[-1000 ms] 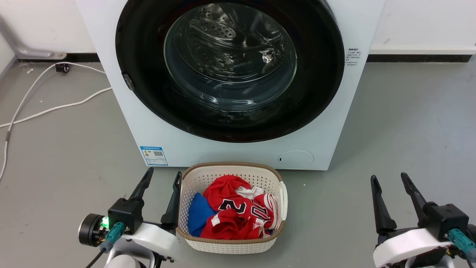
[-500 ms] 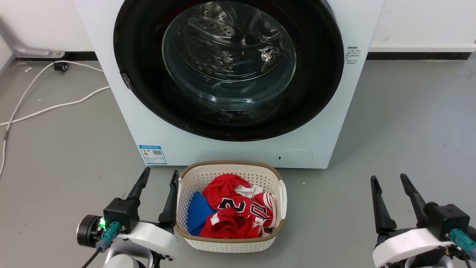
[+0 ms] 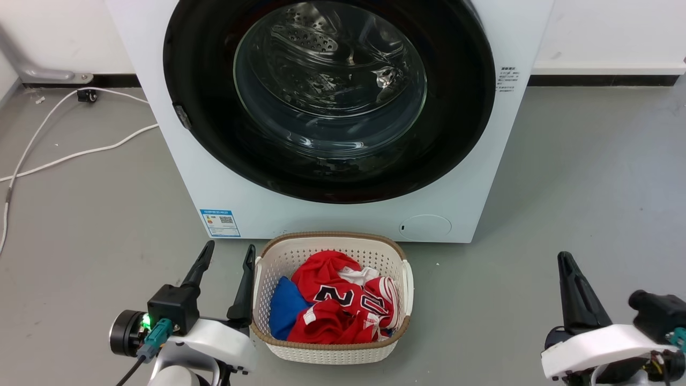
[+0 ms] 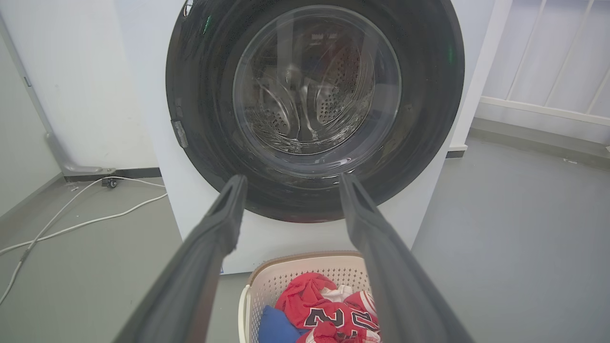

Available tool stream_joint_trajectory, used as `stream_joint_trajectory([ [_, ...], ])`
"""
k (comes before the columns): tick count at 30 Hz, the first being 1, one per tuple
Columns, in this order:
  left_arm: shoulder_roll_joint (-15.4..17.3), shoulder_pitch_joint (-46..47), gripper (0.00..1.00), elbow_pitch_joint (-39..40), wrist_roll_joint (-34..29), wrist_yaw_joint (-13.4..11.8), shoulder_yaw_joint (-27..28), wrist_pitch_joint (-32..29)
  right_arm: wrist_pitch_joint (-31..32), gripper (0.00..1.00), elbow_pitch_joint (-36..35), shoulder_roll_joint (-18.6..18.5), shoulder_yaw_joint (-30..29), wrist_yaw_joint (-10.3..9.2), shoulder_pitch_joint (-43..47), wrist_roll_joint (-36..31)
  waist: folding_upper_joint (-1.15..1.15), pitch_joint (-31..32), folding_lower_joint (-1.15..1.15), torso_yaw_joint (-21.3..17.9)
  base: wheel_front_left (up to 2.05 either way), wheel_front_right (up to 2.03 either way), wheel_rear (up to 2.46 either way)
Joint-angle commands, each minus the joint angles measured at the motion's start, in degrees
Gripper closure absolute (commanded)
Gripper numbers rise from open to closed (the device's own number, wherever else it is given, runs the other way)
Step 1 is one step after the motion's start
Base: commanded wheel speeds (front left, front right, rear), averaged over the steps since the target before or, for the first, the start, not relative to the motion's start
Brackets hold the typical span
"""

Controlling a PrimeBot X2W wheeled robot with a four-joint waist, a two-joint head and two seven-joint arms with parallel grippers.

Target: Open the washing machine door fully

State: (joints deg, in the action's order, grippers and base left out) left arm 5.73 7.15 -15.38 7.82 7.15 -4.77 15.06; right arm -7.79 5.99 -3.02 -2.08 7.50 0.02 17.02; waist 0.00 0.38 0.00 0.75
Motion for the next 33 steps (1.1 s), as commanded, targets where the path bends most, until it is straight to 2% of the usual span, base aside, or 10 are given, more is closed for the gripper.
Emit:
stream_joint_trajectory([
  [1, -0.1, 0.5, 0.00, 0.0, -0.2, 0.1, 0.3, 0.2, 0.3, 1.00, 0.4, 0.2, 0.3, -0.01, -0.7, 4.4, 0.00, 0.1, 0.00, -0.1, 0.00, 0.00, 0.00],
  [4, -0.2, 0.4, 0.00, 0.0, -0.2, 0.1, 0.5, 0.2, 1.8, 1.00, 1.8, 0.2, 0.5, -0.01, -1.2, 15.3, 0.00, 0.2, 0.00, -0.1, 0.00, 0.00, 0.00],
  [10, -0.5, 0.5, 0.00, 0.2, -0.4, 0.2, 0.7, 0.2, 4.9, 1.00, 5.5, 0.2, 0.6, -0.01, -2.5, 50.8, 0.00, 0.2, 0.00, -0.2, 0.00, 0.00, 0.00],
  [11, -0.5, 0.5, 0.00, 0.2, -0.4, 0.2, 0.7, 0.2, 4.9, 1.00, 5.5, 0.2, 0.6, -0.01, -2.5, 50.8, 0.00, 0.2, 0.00, -0.2, 0.00, 0.00, 0.00],
  [12, -0.6, 0.5, 0.00, 0.2, -0.4, 0.1, 0.8, 0.2, 5.9, 1.00, 6.3, 0.1, 0.1, 0.00, -3.2, 60.8, 0.00, 0.2, 0.00, -0.2, 0.00, 0.00, 0.00],
  [13, -0.6, 0.5, 0.00, 0.2, -0.4, 0.1, 0.8, 0.2, 5.9, 1.00, 6.3, 0.1, 0.1, 0.00, -3.2, 60.8, 0.00, 0.2, 0.00, -0.2, 0.00, 0.00, 0.00],
  [18, -0.7, 0.4, 0.00, 0.4, -0.4, 0.1, 1.0, 0.2, 6.8, 1.00, 7.5, 0.1, -3.5, 0.00, -6.0, 76.5, 0.00, 0.1, 0.00, -0.4, 0.00, 0.00, 0.00],
  [23, -0.8, 0.1, 0.00, 0.6, -0.4, 0.2, 1.1, 0.2, 8.9, 1.00, 10.4, -1.5, -7.9, 0.00, -10.8, 84.8, 0.00, -0.2, 0.00, -0.8, 0.00, 0.00, 0.00],
  [26, -0.6, 1.1, 0.00, 1.1, -0.5, 0.2, 0.8, 0.2, 12.0, 1.00, 16.0, -6.2, -9.3, 0.00, -17.8, 91.2, 0.00, -1.6, 0.00, -0.9, 0.00, 0.00, 0.00],
  [33, -0.9, 3.5, 0.00, 2.1, -0.2, 0.3, 0.8, 0.2, 17.4, 1.00, 25.2, -15.8, -4.8, 0.00, -29.5, 94.6, 0.00, -5.5, 0.00, 0.0, 0.00, 0.00, 0.00],
])
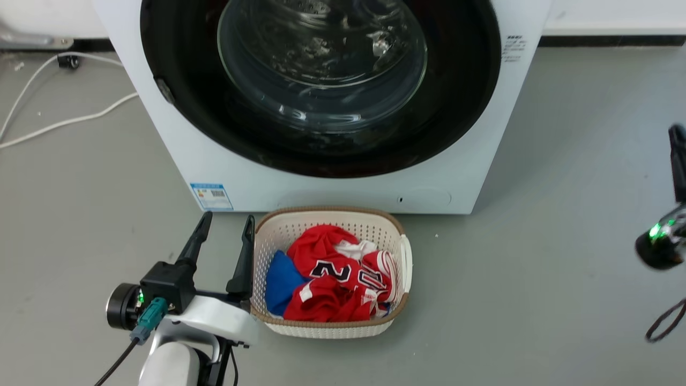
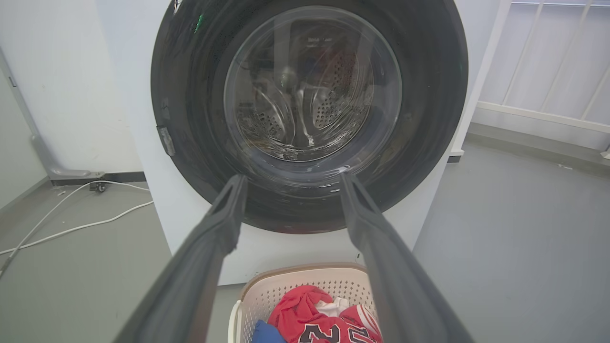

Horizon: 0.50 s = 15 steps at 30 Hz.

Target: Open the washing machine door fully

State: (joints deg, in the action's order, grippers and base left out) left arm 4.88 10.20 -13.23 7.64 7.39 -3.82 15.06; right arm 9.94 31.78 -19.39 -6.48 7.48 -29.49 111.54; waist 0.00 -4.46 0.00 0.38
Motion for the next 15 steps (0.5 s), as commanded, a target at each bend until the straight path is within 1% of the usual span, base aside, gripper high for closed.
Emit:
stream_joint_trajectory([
  [1, -0.1, 0.7, 0.00, 0.4, -0.1, 0.0, -0.1, 0.2, 0.7, 1.00, 0.9, -1.1, 1.1, 0.02, -1.9, -0.3, 0.00, -1.5, 0.00, 0.5, 0.00, 0.00, 0.00],
  [5, -0.2, 2.1, 0.00, 2.1, -0.1, 0.0, -0.3, 0.2, 5.1, 1.00, 7.2, -5.9, 7.1, 0.02, -9.6, -0.9, 0.00, -4.4, 0.00, 1.3, 0.00, 0.00, 0.00],
  [6, -0.2, 2.7, 0.00, 3.1, -0.3, 0.1, -0.5, 0.2, 7.0, 1.00, 10.0, -7.9, 9.8, 0.02, -14.0, -1.3, 0.00, -6.0, 0.00, 1.8, 0.00, 0.00, 0.00],
  [11, -0.4, 5.0, 0.00, 6.1, -0.6, 0.1, -1.6, 0.2, 11.6, 1.00, 16.4, -11.7, 17.1, 0.02, -25.5, -3.3, 0.00, -10.5, 0.00, 3.0, 0.00, 0.00, 0.00],
  [15, -0.7, 6.9, 0.00, 8.3, -0.4, 0.1, -2.4, 0.2, 14.8, 1.00, 19.4, -13.4, 23.0, 0.02, -33.8, -6.3, 0.00, -14.2, 0.00, 3.7, 0.00, 0.00, 0.00],
])
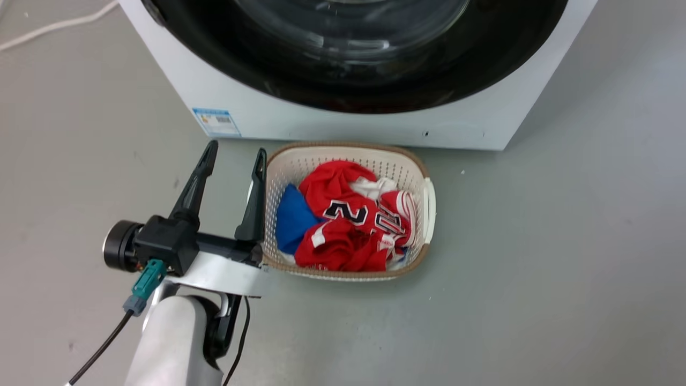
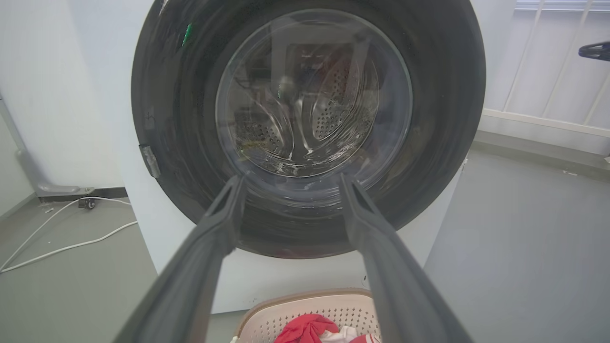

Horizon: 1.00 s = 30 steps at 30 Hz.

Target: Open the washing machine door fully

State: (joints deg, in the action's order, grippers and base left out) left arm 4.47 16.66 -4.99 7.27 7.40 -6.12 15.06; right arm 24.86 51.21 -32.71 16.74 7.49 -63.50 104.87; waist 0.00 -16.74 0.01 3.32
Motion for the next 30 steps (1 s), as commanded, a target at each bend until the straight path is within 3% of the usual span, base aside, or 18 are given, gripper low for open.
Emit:
stream_joint_trajectory([
  [1, -0.4, 0.8, 0.00, 0.5, 0.1, 0.1, -0.2, 0.2, 0.7, 1.00, 0.7, -0.1, 0.9, 0.00, -1.9, -0.4, 0.00, -2.7, -0.01, 1.0, 0.00, 0.00, 0.00],
  [14, -1.2, 5.9, 0.00, 2.4, 0.1, 0.1, -2.8, 0.2, 4.0, 1.00, 9.7, 3.6, 10.6, 0.01, -20.9, -6.8, 0.00, -10.4, -0.01, 3.4, 0.00, 0.00, 0.00],
  [23, -1.5, 6.9, 0.00, 2.4, 0.0, -0.2, -3.2, 0.2, 4.4, 1.00, 10.8, 6.8, 12.6, 0.01, -24.4, -8.0, 0.00, -12.4, -0.01, 4.1, 0.00, 0.00, 0.00],
  [30, -1.5, 6.7, 0.00, 1.8, 0.0, -0.4, -2.9, 0.2, 6.8, 1.00, 8.5, 6.5, 13.2, 0.07, -22.0, -7.5, 0.00, -11.6, -0.01, 3.5, 0.00, 0.00, 0.00],
])
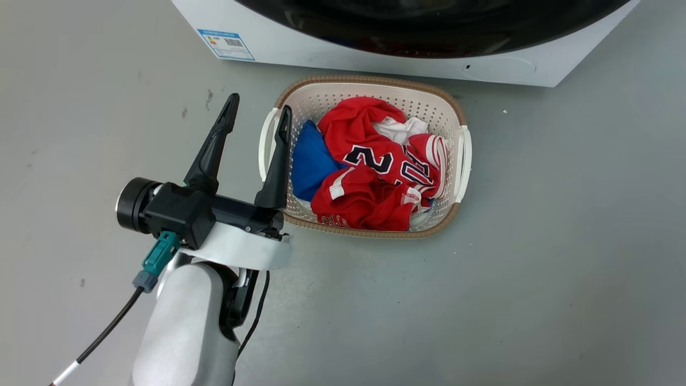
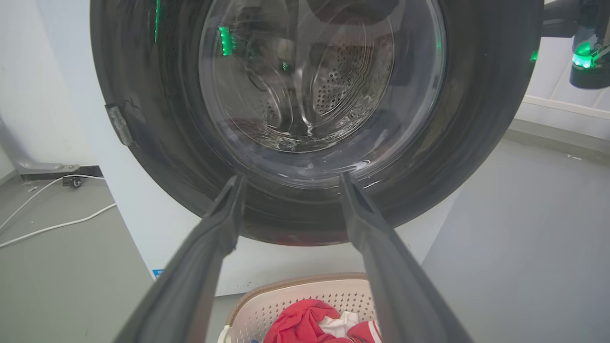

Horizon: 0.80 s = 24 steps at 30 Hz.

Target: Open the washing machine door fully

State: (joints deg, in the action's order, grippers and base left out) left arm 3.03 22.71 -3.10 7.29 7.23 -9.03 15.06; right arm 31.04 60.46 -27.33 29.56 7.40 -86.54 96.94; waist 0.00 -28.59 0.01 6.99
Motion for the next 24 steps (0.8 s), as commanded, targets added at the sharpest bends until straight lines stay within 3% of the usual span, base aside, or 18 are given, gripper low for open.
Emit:
stream_joint_trajectory([
  [1, -0.1, 0.5, 0.00, -0.2, 0.0, -0.2, 0.0, 0.2, 1.1, 1.00, -1.1, 1.0, 0.4, 0.16, 1.7, 0.5, 0.00, 0.6, -0.01, -0.3, 0.00, 0.00, 0.00],
  [11, -0.1, -1.4, 0.00, -2.3, 0.3, 0.0, -0.2, 0.2, 5.2, 1.00, -4.4, 0.8, 1.2, 0.16, 8.3, 2.1, 0.00, 6.1, -0.01, -2.0, 0.00, 0.00, 0.00],
  [24, 0.1, -7.0, 0.00, -6.2, 0.4, 0.1, 0.9, 0.2, 10.3, 1.00, -12.0, 3.4, 3.7, 0.16, 23.7, 5.1, 0.00, 16.3, -0.01, -4.0, 0.00, 0.00, 0.00],
])
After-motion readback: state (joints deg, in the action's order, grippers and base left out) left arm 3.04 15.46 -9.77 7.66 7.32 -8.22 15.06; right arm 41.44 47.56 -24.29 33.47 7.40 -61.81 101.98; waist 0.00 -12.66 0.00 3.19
